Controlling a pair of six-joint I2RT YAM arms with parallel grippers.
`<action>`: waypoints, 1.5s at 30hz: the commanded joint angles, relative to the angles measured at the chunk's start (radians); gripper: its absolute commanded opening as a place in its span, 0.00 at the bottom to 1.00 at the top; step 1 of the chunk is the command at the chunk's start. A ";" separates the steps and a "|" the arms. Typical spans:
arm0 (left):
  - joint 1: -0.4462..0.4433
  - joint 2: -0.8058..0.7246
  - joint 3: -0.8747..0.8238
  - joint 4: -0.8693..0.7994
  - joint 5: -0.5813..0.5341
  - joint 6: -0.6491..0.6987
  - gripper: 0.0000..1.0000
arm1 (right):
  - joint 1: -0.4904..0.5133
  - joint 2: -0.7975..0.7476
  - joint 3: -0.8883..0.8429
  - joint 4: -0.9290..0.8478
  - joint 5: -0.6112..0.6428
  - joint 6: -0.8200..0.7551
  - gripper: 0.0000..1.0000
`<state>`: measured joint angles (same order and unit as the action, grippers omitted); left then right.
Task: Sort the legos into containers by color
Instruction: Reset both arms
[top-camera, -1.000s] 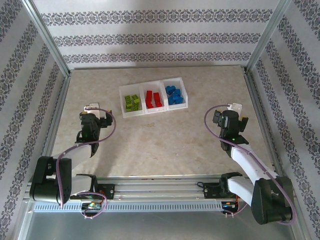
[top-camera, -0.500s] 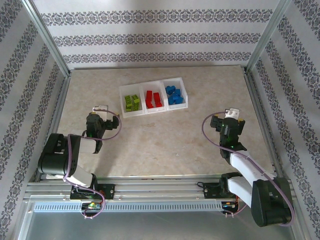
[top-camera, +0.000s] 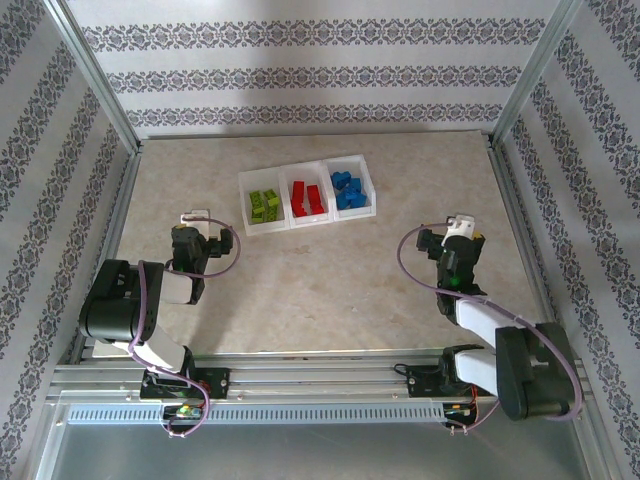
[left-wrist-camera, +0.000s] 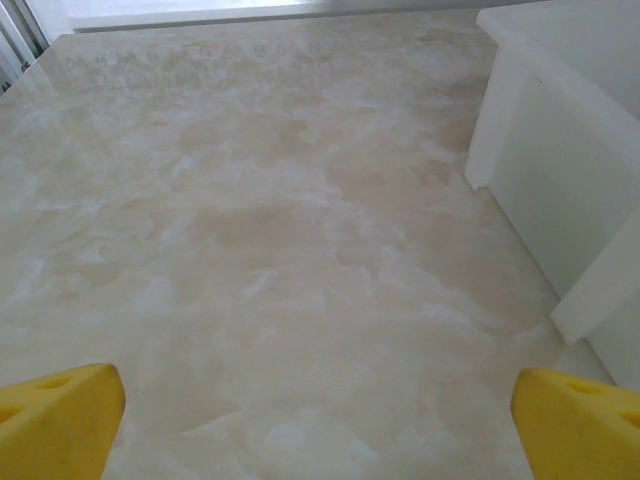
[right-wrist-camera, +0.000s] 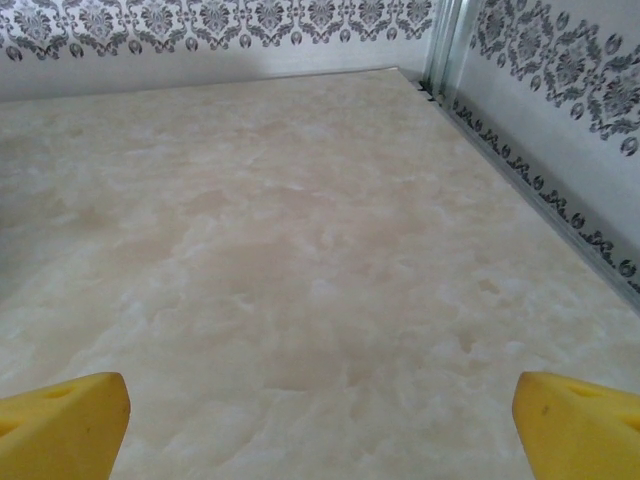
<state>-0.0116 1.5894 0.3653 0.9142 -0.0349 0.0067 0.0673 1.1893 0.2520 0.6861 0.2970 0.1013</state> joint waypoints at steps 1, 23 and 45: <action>0.010 0.004 0.015 0.050 -0.010 -0.016 1.00 | -0.009 0.031 -0.010 0.130 -0.030 0.015 0.98; 0.010 0.004 0.017 0.046 0.000 -0.013 1.00 | -0.043 0.360 0.046 0.420 -0.197 -0.052 0.98; 0.010 0.003 0.020 0.040 0.021 -0.007 1.00 | -0.092 0.342 0.119 0.273 -0.410 -0.061 0.98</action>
<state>-0.0113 1.5894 0.3668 0.9142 -0.0292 0.0071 -0.0238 1.5291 0.3611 0.9527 -0.0925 0.0471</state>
